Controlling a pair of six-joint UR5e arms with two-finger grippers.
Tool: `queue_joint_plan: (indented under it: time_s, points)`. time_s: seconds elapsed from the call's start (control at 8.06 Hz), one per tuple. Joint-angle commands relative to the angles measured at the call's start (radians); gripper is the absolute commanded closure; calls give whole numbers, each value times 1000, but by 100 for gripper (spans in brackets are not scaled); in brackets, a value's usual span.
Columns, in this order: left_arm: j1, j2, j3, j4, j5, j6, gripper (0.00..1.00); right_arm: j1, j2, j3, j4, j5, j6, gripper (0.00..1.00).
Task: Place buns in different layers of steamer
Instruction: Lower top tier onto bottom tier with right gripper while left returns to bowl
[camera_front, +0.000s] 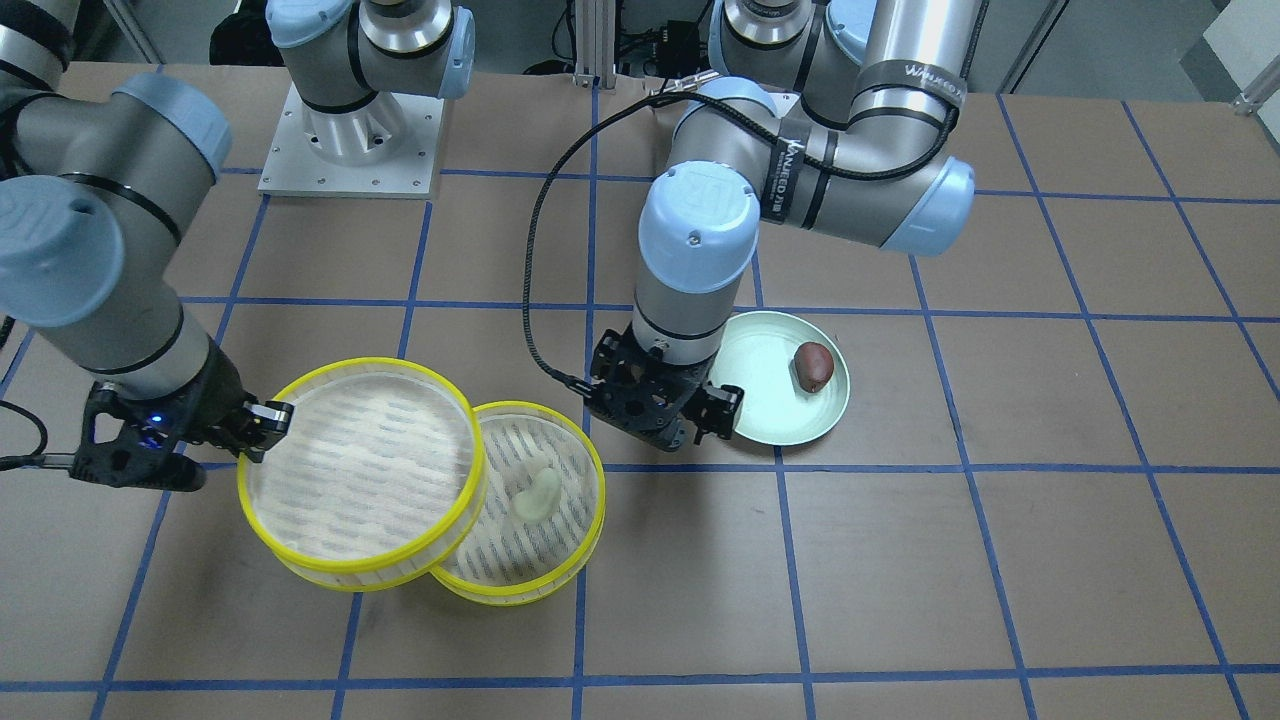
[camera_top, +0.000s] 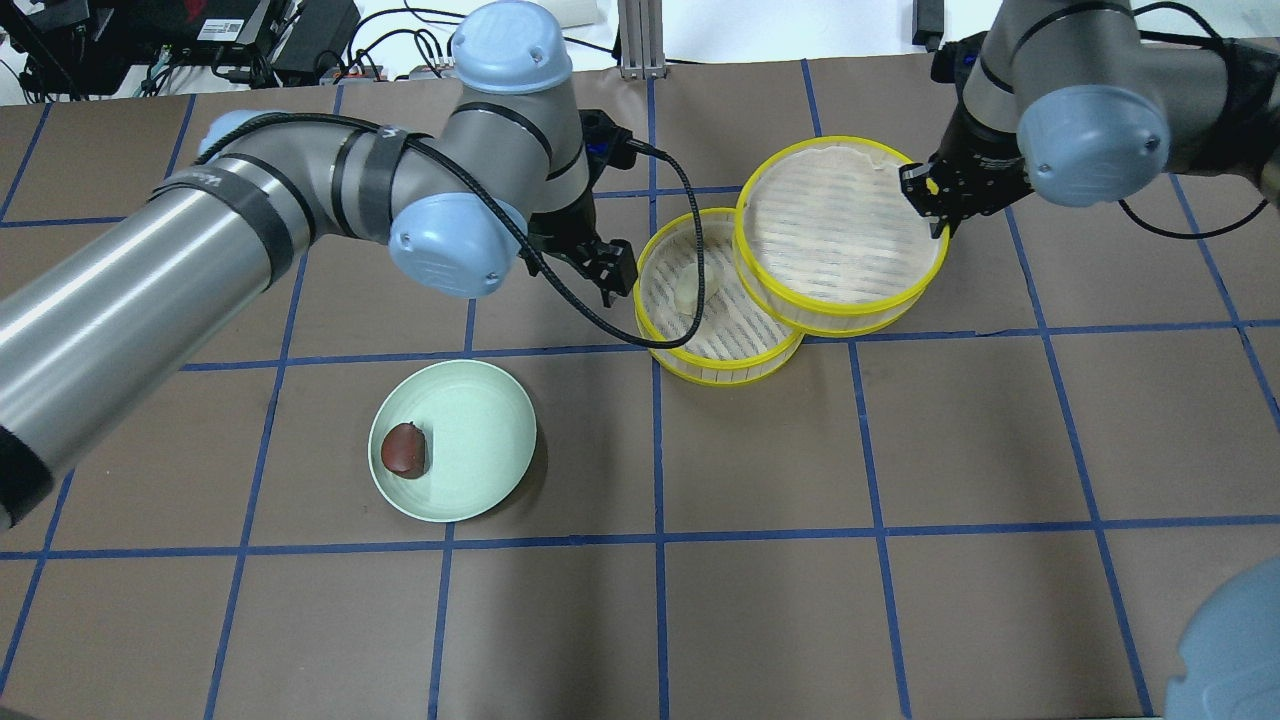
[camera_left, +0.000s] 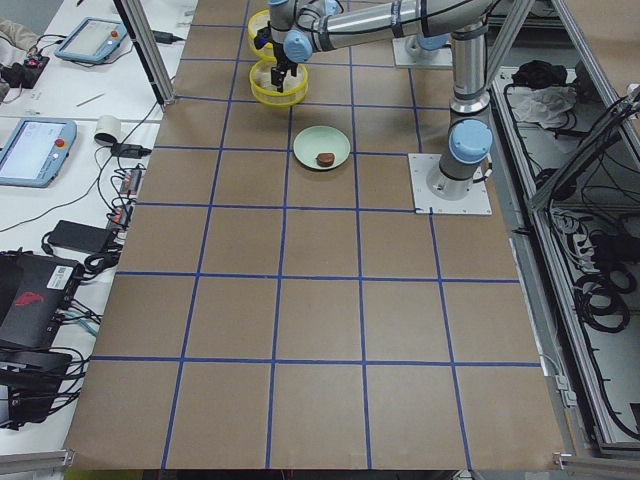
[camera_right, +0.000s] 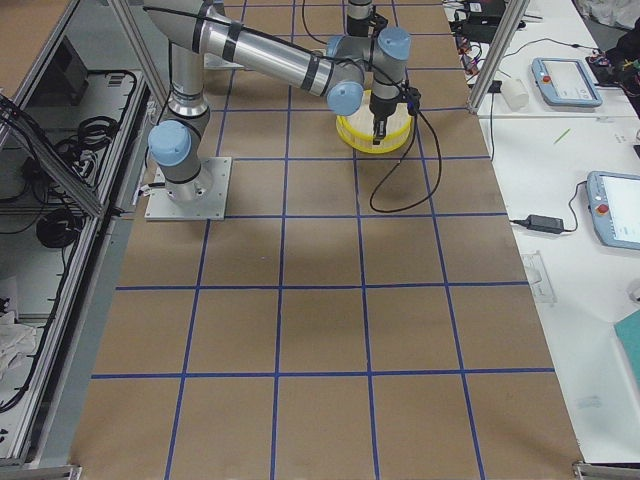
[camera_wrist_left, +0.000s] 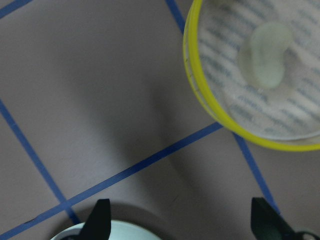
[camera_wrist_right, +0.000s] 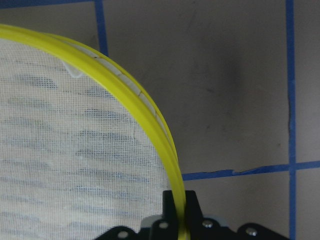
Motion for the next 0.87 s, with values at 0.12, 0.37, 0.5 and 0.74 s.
queue_joint_plan:
  time_s: [0.12, 0.37, 0.5, 0.74]
  points:
    - [131, 93, -73, -182, 160, 244, 0, 181, 21, -11, 2, 11, 310, 100]
    - [221, 104, -172, -181, 159, 361, 0, 212, 47, -9, -6, 10, 319, 100]
    - [272, 104, -203, -183, 155, 395, 0, 213, 61, -9, -8, 11, 312, 100]
    - [280, 95, -251, -199, 148, 391, 0, 215, 81, -9, -12, 5, 273, 100]
